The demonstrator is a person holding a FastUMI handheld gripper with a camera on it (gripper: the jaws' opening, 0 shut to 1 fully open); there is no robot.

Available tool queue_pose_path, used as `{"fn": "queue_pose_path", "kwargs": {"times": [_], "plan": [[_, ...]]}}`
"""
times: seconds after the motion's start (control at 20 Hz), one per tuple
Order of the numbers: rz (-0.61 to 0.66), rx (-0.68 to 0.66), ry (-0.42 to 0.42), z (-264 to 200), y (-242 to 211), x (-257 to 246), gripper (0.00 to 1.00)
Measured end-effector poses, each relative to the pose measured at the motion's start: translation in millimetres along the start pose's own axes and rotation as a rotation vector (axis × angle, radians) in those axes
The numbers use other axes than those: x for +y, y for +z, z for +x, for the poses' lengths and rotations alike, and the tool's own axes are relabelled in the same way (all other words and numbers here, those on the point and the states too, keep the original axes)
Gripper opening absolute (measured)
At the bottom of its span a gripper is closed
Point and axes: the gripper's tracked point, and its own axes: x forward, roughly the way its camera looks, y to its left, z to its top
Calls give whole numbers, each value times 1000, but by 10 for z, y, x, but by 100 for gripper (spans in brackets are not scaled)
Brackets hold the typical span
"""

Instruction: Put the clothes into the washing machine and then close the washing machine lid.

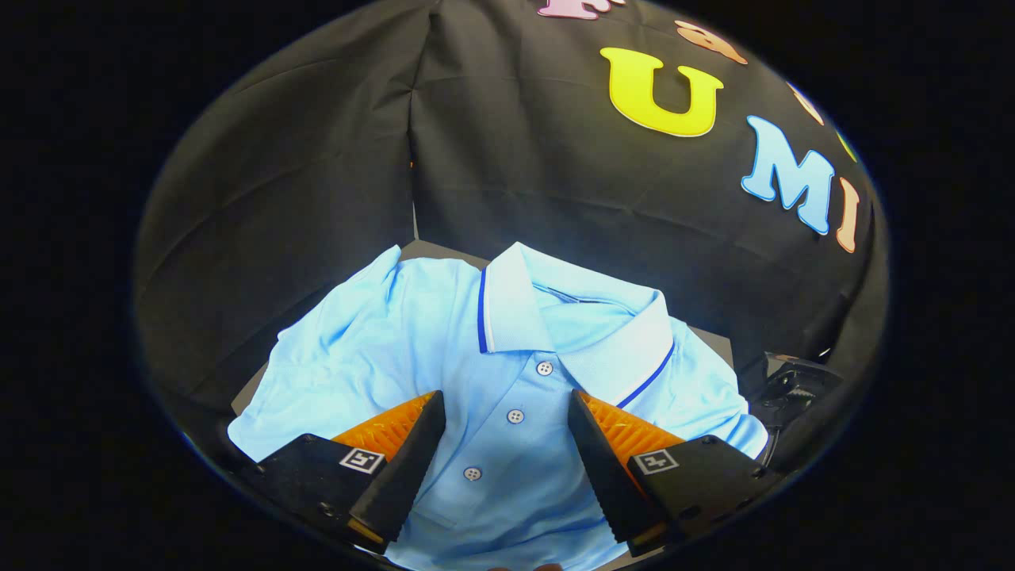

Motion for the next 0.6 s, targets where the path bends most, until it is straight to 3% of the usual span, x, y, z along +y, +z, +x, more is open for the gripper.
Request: {"fn": "queue_pose_path", "kwargs": {"times": [0.25, 0.35, 0.55, 0.6], "plan": [[-30, -16, 31, -28, 5, 9, 98], [-9, -12, 35, 19, -14, 5, 93], [5, 2, 31, 26, -2, -5, 59], [-1, -2, 17, 33, -6, -55, 34]]}}
